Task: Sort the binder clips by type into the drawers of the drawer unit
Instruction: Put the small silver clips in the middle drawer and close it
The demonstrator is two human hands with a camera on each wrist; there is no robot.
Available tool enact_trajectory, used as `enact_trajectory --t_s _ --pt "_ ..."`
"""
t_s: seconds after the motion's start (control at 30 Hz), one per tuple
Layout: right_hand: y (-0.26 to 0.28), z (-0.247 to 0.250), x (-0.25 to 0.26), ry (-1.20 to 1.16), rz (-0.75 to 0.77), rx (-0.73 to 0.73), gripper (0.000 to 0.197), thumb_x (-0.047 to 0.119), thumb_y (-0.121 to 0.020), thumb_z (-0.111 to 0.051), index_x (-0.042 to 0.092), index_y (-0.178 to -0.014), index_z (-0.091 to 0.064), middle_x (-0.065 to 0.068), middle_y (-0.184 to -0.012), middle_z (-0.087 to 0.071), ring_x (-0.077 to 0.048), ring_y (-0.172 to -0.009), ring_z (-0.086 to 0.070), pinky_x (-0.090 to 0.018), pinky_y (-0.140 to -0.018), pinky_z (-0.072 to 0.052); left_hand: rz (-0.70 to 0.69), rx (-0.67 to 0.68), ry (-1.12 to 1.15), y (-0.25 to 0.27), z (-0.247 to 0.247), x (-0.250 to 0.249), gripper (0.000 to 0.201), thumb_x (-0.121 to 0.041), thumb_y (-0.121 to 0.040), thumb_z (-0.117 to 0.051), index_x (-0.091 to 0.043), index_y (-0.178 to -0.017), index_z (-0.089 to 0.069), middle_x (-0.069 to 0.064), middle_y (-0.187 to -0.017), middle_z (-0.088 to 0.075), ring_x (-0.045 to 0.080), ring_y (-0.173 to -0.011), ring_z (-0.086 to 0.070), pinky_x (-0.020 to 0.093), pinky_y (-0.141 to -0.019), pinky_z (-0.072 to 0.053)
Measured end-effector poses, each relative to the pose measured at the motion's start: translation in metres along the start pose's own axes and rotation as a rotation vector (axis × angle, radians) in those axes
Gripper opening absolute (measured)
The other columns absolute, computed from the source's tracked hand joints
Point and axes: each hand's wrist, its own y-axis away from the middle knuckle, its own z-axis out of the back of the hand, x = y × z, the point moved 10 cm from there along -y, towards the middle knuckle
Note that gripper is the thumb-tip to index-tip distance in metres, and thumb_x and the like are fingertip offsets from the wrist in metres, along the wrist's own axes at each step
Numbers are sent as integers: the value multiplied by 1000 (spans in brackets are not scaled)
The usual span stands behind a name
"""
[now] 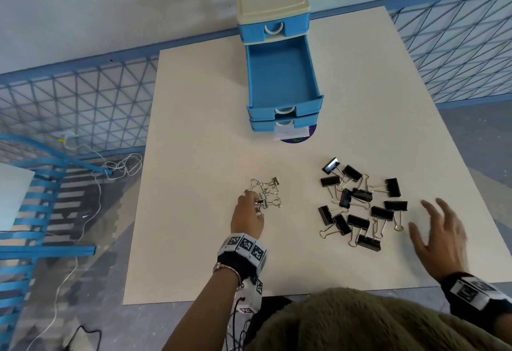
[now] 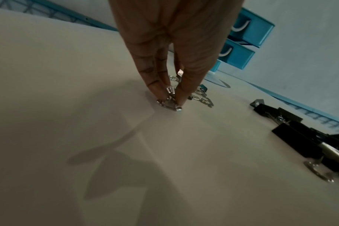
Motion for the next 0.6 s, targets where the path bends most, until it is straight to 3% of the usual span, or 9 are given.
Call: enact_trajectory --t_s 0.2,0.27,0.37,0.5,0.6 --pt "-26 -34 137 -24 459 160 43 39 -80 -41 14 -114 -51 -24 -121 -56 -41 -105 -57 -52 -87 -47 -69 -2 -32 4 -1 4 39 5 -78 -53 -10 -114 -49 13 -112 -53 30 -102 -52 41 -82 -47" --pt "-24 -55 188 10 627 239 36 33 -76 -56 16 -108 -54 -21 -110 -64 -38 -94 -64 -49 -78 -52 -88 25 -88 5 -1 7 40 3 -80 -52 -11 -117 -48 10 -116 -52 28 -105 -50 40 -81 -46" --pt "-13 -90 244 118 788 363 45 25 -66 -78 10 -106 -61 -18 -106 -66 -34 -88 -66 -43 -72 -54 -126 63 -169 6 1 10 44 4 -80 -50 -15 -120 -46 8 -121 -50 26 -109 -47 37 -80 -46" --pt "-2 -124 288 186 814 471 47 30 -83 -61 9 -124 -48 -14 -128 -51 -31 -113 -50 -40 -89 -41 -167 114 -257 6 2 19 54 4 -80 -48 -17 -129 -42 6 -131 -43 26 -114 -43 36 -84 -46" --pt "0 -144 300 292 799 516 43 33 -85 -57 10 -120 -46 -11 -127 -47 -29 -117 -45 -38 -89 -38 -187 71 -280 7 8 25 53 -9 -80 -55 -17 -130 -43 9 -133 -43 30 -115 -44 38 -83 -46"
